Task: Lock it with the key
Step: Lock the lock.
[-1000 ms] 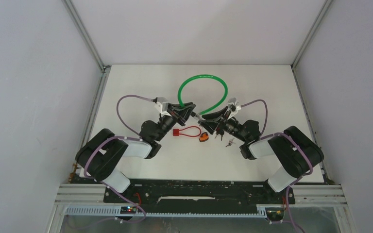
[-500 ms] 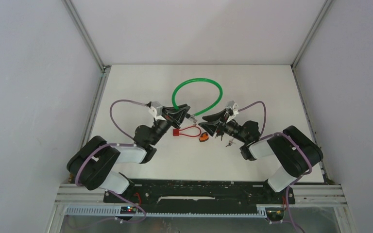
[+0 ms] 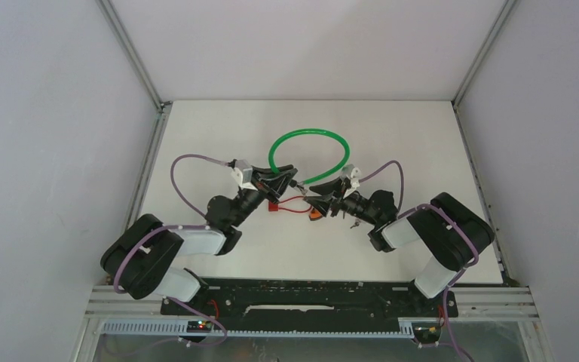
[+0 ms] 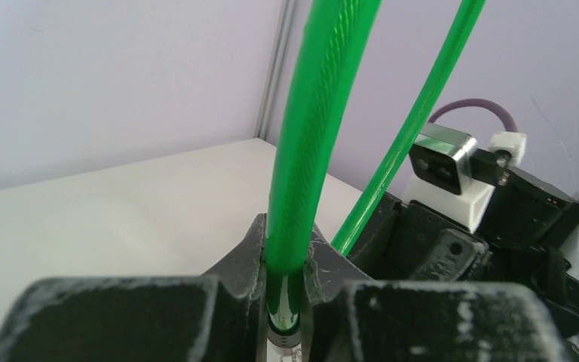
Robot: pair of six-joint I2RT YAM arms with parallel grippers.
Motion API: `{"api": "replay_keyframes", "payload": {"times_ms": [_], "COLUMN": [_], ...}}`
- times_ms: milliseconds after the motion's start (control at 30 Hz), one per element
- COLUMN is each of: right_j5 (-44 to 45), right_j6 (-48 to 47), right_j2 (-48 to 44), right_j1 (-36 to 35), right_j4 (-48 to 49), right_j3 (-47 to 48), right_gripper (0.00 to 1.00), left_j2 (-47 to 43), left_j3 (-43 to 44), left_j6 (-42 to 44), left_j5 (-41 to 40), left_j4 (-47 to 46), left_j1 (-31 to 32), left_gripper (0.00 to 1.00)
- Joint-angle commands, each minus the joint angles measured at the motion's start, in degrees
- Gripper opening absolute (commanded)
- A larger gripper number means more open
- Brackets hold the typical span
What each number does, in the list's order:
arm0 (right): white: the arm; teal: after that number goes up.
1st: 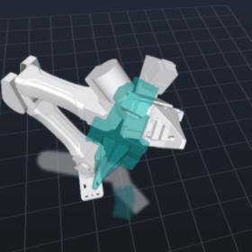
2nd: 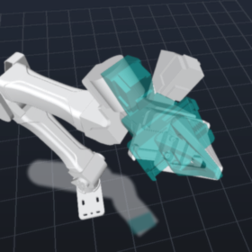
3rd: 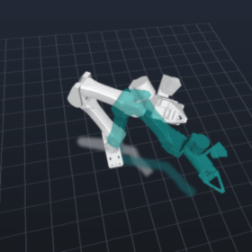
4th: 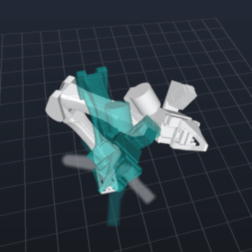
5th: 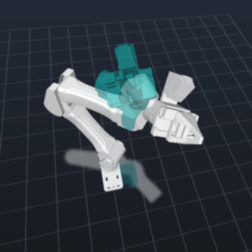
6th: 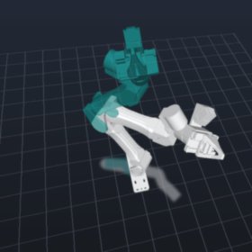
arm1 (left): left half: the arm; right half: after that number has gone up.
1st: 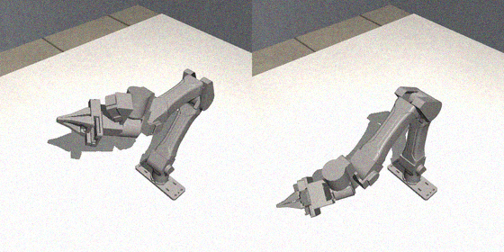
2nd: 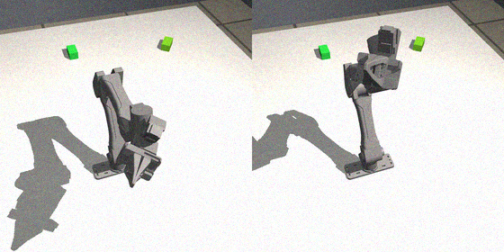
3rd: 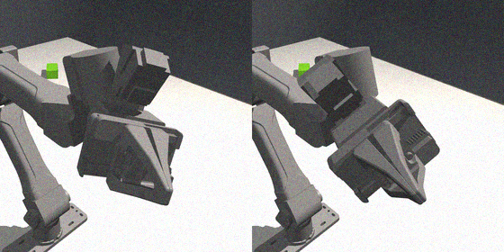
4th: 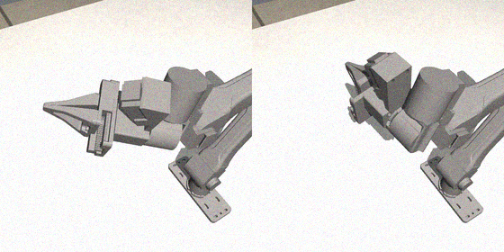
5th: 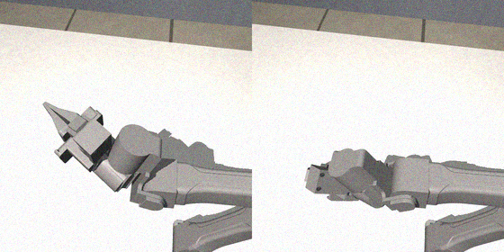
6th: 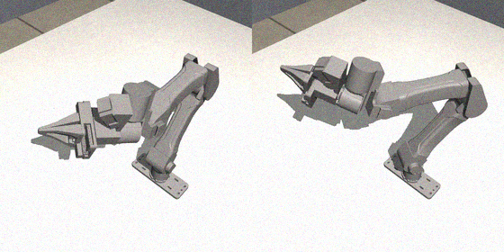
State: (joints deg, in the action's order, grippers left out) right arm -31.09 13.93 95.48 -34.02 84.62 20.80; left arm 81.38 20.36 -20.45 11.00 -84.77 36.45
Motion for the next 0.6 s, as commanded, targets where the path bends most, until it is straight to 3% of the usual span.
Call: {"api": "replay_keyframes", "payload": {"times_ms": [0,567], "right_j5": [1.21,-0.11], "right_j6": [-3.22,-4.34], "right_j2": [0.79,1.06], "right_j1": [0.0,-2.0], "right_j4": [2.59,2.59], "right_j3": [0.98,1.52], "right_gripper": [0.43,0.36], "left_j2": [-2.7,-0.86], "left_j3": [-0.19,1.97], "left_j6": [0.57,-1.62], "left_j5": [3.95,7.86], "left_j4": [-6.55,-6.55], "left_j1": [-0.36,-0.33], "left_gripper": [0.0,0.0]}}
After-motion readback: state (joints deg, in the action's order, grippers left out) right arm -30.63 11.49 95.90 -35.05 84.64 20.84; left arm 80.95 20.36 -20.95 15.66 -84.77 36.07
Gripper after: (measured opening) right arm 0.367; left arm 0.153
